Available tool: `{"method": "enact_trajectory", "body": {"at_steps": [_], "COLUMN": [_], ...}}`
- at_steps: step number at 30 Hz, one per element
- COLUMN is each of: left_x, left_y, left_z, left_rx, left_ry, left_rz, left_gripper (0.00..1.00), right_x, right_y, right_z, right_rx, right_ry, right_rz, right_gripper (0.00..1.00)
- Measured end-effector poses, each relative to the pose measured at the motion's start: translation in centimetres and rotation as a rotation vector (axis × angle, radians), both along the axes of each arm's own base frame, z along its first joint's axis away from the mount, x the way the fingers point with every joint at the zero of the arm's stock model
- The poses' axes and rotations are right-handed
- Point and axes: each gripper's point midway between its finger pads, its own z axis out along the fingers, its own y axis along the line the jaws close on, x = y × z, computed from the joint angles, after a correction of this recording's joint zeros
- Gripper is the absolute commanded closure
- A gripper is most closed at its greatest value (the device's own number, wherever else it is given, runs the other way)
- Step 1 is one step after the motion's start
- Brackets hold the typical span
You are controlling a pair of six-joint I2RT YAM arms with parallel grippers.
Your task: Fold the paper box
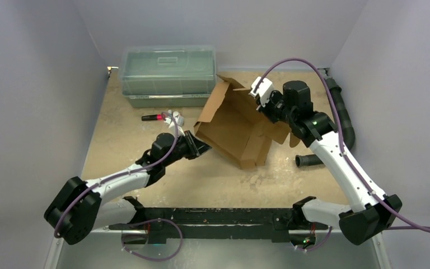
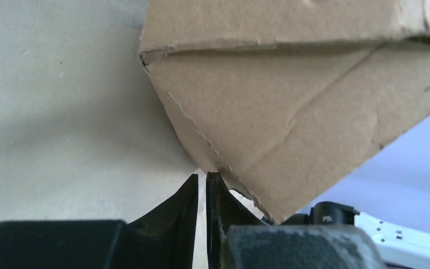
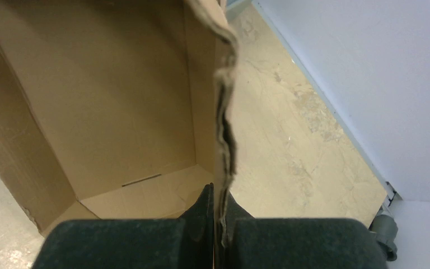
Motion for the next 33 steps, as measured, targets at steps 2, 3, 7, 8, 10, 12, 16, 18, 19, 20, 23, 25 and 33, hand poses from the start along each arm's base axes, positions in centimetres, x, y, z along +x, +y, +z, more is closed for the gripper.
{"method": "enact_trajectory", "body": {"at_steps": [2, 3, 7, 8, 10, 12, 16, 18, 19, 20, 23, 25, 33], "left_x": [0.7, 1.1, 2.0, 2.2, 2.4, 2.5, 2.4, 2.3, 2.1, 2.0, 1.7, 1.6, 0.3], "left_y": [-0.5, -0.8, -1.7, -1.9, -2.1, -2.3, -2.3, -2.2, -2.1, -2.0, -1.5, -1.1, 1.2], "left_z": [0.5, 0.8, 1.0, 1.0, 1.0, 1.1, 1.3, 1.4, 1.4, 1.5, 1.6, 1.7, 2.1], "left_rx": [-0.018, -0.028, -0.054, -0.060, -0.074, -0.092, -0.117, -0.127, -0.130, -0.131, -0.128, -0.121, 0.020], "left_ry": [0.000, 0.002, 0.038, 0.049, 0.068, 0.084, 0.110, 0.130, 0.143, 0.151, 0.177, 0.181, 0.086], "left_rz": [0.006, 0.009, 0.023, 0.028, 0.034, 0.039, 0.049, 0.057, 0.062, 0.066, 0.087, 0.101, 0.081], "left_gripper": [0.96, 0.98, 1.00, 1.00, 1.00, 1.00, 1.00, 1.00, 1.00, 1.00, 1.00, 0.98, 0.84], "right_x": [0.0, -0.1, 0.1, 0.2, 0.2, 0.3, 0.6, 0.7, 0.7, 0.7, 0.5, 0.5, 0.6], "right_y": [0.0, -0.1, -0.3, -0.3, -0.4, -0.4, -0.6, -0.7, -0.8, -0.9, -1.2, -1.3, -1.3], "right_z": [-0.4, -0.6, -0.9, -0.9, -0.8, -0.7, -0.8, -0.8, -0.9, -1.0, -1.1, -1.1, -1.1], "right_rx": [-0.003, -0.005, -0.005, -0.005, -0.004, -0.003, -0.005, -0.005, -0.005, -0.006, -0.005, -0.004, -0.003], "right_ry": [0.008, 0.012, 0.012, 0.011, 0.008, 0.002, -0.008, -0.014, -0.016, -0.015, -0.015, -0.016, -0.018], "right_rz": [0.000, -0.002, -0.009, -0.011, -0.012, -0.016, -0.030, -0.043, -0.049, -0.055, -0.067, -0.076, -0.080], "right_gripper": [1.00, 1.00, 1.00, 1.00, 1.00, 1.00, 1.00, 1.00, 1.00, 1.00, 1.00, 1.00, 1.00]}}
